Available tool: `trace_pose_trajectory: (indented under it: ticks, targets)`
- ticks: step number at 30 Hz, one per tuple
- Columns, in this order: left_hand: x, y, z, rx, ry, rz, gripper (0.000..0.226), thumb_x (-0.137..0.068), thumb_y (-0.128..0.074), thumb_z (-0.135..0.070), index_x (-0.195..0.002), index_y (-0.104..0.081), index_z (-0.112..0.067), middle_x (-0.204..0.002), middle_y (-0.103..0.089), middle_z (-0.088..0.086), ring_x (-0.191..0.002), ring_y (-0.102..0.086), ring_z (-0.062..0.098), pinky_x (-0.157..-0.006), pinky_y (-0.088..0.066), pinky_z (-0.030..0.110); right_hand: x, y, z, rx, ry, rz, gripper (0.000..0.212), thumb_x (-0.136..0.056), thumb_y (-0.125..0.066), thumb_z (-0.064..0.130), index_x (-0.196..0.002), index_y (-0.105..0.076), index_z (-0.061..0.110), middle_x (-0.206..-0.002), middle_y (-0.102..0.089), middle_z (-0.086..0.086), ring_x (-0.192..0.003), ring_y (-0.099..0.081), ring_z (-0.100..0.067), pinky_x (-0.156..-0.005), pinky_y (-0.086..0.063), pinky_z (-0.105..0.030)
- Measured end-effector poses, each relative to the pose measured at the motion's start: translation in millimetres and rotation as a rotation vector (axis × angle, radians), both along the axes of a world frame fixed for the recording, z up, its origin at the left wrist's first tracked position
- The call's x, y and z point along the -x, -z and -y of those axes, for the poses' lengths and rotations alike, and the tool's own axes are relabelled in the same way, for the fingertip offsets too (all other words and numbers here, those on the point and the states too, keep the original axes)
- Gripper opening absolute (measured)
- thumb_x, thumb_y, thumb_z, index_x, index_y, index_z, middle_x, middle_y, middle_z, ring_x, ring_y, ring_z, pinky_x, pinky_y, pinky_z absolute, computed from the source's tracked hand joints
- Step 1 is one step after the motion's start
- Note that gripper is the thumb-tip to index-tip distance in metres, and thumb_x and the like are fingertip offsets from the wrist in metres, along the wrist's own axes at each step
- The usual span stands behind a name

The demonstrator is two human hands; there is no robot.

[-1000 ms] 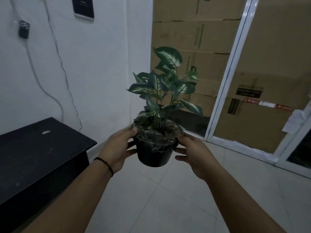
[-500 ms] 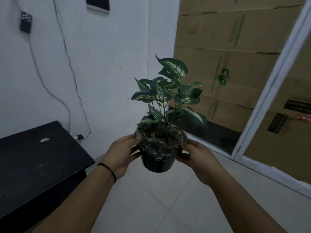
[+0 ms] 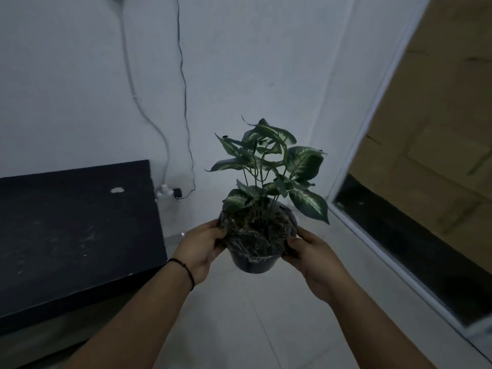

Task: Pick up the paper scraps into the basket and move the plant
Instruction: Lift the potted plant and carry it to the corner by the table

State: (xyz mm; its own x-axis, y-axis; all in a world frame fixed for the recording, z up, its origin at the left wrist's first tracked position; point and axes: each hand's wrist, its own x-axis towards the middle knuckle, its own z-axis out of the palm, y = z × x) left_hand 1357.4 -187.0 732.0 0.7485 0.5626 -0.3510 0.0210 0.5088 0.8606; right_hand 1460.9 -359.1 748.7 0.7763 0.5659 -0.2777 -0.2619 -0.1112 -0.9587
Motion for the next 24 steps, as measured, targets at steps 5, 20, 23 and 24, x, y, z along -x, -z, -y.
trace_pose_trajectory:
  ticks: [5,20,23,24]
  targets:
    - [-55,29,-76,0.008,-0.082,-0.111,0.036,-0.088,-0.048,0.006,-0.12,-0.059,-0.007,-0.101,-0.068,0.005,-0.089,-0.062,0.016,-0.08,-0.049,0.027,-68,24,-80,0.071,-0.059,0.006,0.036,-0.091,-0.047,0.003,-0.096,-0.066,0.033,-0.105,-0.071,0.0,-0.1,-0.065,-0.018,-0.081,-0.055,-0.033]
    - [-165,92,-221,0.059,-0.403,-0.303,0.027,-0.093,-0.044,0.0,-0.11,-0.062,-0.01,-0.1,-0.064,0.006,-0.083,-0.058,0.013,-0.076,-0.047,0.026,-215,89,-260,0.202,-0.302,-0.029,0.037,-0.089,-0.055,0.011,-0.123,-0.059,0.028,-0.115,-0.068,-0.003,-0.103,-0.064,-0.02,-0.078,-0.053,-0.039]
    - [-191,117,-238,0.092,-0.519,-0.31,0.029,-0.093,-0.044,-0.001,-0.114,-0.062,-0.008,-0.105,-0.065,0.01,-0.084,-0.06,0.016,-0.071,-0.05,0.026,-244,117,-291,0.206,-0.351,-0.072,0.033,-0.088,-0.056,0.008,-0.114,-0.061,0.03,-0.116,-0.068,-0.005,-0.104,-0.063,-0.022,-0.076,-0.053,-0.035]
    - [-201,127,-245,0.107,-0.547,-0.308,0.029,-0.093,-0.044,0.0,-0.115,-0.062,-0.006,-0.106,-0.065,0.011,-0.088,-0.061,0.02,-0.071,-0.052,0.026,-255,129,-302,0.213,-0.365,-0.077,0.031,-0.088,-0.056,0.007,-0.109,-0.061,0.03,-0.115,-0.068,-0.006,-0.104,-0.063,-0.023,-0.076,-0.053,-0.035]
